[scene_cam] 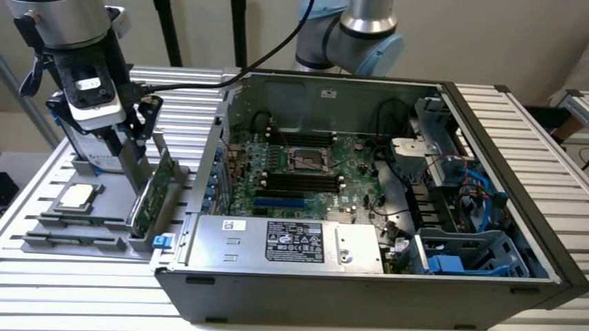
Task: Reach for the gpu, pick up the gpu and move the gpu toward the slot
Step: 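Pick up the gpu and move the gpu toward the slot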
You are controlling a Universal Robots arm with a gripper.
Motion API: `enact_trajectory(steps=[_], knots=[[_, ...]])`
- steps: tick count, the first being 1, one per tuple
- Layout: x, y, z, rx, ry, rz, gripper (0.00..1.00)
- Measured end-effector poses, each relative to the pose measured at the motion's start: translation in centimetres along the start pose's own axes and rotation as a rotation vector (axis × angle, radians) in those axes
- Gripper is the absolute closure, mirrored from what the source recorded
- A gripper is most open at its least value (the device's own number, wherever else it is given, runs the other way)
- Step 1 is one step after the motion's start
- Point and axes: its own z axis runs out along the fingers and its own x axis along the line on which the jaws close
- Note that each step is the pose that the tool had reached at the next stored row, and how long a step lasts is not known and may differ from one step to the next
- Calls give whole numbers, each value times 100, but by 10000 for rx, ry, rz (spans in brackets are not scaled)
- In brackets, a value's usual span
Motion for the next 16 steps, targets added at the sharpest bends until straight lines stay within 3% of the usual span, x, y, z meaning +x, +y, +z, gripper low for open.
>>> enact_trajectory(steps=[7, 16], knots=[[4, -3, 126, 61, -29, 43, 58], [3, -7, 242, 338, -129, 89, 58]])
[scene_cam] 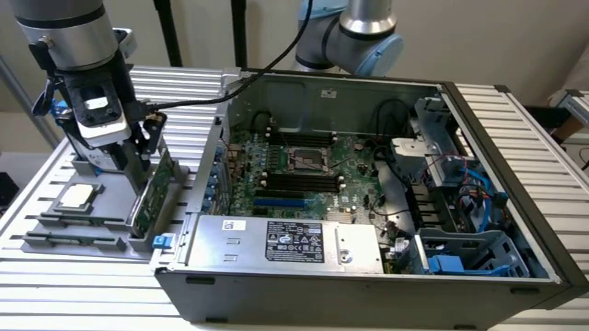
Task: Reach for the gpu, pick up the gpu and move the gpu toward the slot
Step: 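Pick up the gpu and move the gpu toward the slot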
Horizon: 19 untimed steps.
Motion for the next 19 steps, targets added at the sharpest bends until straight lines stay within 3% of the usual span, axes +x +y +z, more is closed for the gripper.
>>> enact_trajectory(steps=[4, 8, 13, 19], knots=[[1, 0, 47, 125, -50, 53, 58], [0, 0, 102, 208, -101, 114, 58], [-6, 1, 181, 243, -138, 168, 58], [-17, 2, 290, 244, -155, 181, 58]])
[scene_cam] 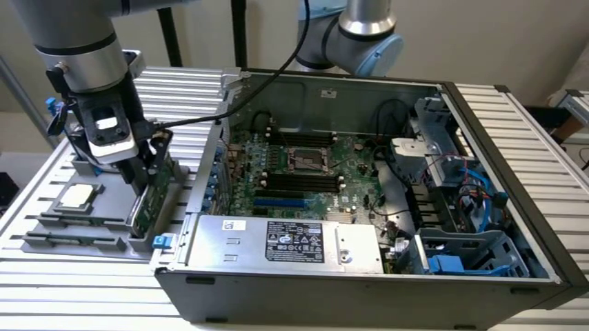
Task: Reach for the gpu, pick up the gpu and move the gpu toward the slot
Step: 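Pick up the gpu and move the gpu toward the slot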
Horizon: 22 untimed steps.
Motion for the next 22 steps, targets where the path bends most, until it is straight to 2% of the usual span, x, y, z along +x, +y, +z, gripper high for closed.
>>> enact_trajectory(steps=[11, 14, 19, 22], knots=[[4, 5, 166, -15, -117, 3, 58], [6, 5, 182, -44, -121, 6, 58], [5, 6, 195, -134, -118, 8, 58], [5, 6, 203, -146, -117, 7, 58]])
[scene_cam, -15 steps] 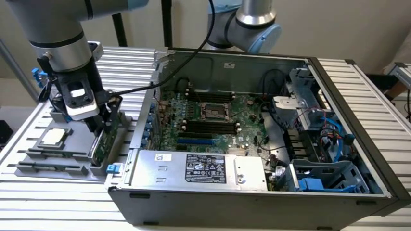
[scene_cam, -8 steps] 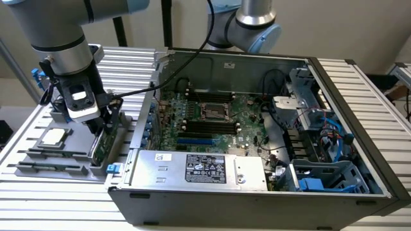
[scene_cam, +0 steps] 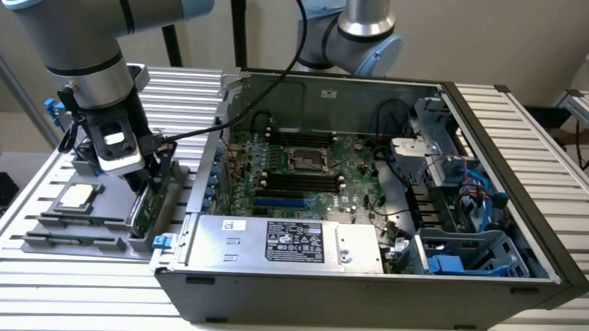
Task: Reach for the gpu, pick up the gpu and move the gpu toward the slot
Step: 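Pick up the gpu and move the gpu toward the slot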
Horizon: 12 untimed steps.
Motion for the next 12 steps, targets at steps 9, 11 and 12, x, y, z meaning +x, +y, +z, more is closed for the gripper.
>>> enact_trajectory(steps=[9, 11, 12], knots=[[2, 1, 36, -7, 3, -54, 58], [1, 2, 38, -9, 2, -64, 58], [2, 3, 39, -10, 1, -66, 58]])
